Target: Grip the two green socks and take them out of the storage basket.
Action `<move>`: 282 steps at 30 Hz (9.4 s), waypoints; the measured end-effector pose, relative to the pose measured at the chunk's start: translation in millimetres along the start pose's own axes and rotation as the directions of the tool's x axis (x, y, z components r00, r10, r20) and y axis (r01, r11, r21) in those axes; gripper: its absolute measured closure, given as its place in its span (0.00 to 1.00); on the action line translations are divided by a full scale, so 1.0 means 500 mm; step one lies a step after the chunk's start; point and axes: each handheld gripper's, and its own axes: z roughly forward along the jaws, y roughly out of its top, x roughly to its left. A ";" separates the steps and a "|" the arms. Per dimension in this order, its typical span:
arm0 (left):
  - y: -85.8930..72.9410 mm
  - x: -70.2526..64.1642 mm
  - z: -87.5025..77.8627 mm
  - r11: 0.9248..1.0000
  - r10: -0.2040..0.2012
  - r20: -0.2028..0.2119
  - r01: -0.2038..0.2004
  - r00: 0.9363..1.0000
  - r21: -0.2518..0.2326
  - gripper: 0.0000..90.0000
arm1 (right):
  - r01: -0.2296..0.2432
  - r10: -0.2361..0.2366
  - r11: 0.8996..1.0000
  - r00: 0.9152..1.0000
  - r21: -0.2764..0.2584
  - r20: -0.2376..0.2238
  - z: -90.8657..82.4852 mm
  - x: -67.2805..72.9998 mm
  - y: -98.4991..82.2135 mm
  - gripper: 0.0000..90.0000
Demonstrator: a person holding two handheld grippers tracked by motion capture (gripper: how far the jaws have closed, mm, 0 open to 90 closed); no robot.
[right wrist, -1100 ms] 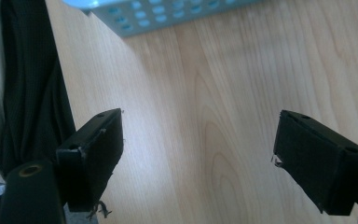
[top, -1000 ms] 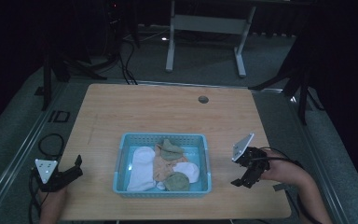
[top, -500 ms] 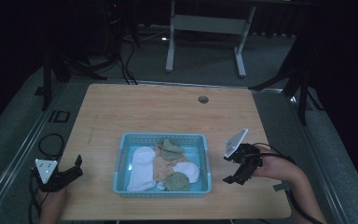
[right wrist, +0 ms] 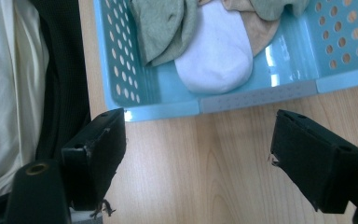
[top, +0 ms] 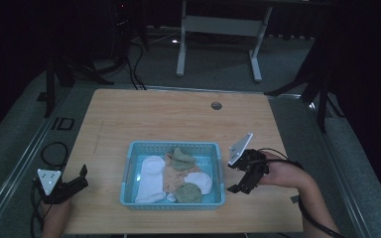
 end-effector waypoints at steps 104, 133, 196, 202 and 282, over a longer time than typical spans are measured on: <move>0.000 0.001 0.001 1.000 0.000 0.002 0.000 1.000 0.005 0.00 | 0.153 -0.150 0.987 0.987 0.055 -0.058 0.143 0.009 0.175 0.88; 0.000 0.000 0.001 1.000 0.003 0.002 -0.003 1.000 0.004 0.00 | 0.096 -0.094 0.994 0.995 -0.060 0.027 0.023 -0.011 0.138 0.88; 0.001 -0.002 0.001 1.000 0.010 -0.004 -0.010 1.000 0.009 0.00 | -0.279 0.286 0.957 0.952 -0.080 0.104 0.020 -0.083 -0.193 0.88; 0.001 -0.002 0.001 1.000 0.009 -0.003 -0.009 1.000 0.008 0.00 | -0.297 0.299 0.954 0.950 -0.034 0.091 0.058 -0.082 -0.205 0.88; 0.000 -0.002 0.000 1.000 0.011 0.002 -0.011 1.000 0.002 0.00 | -0.070 0.080 0.994 0.990 -0.084 0.118 0.081 -0.084 0.104 0.60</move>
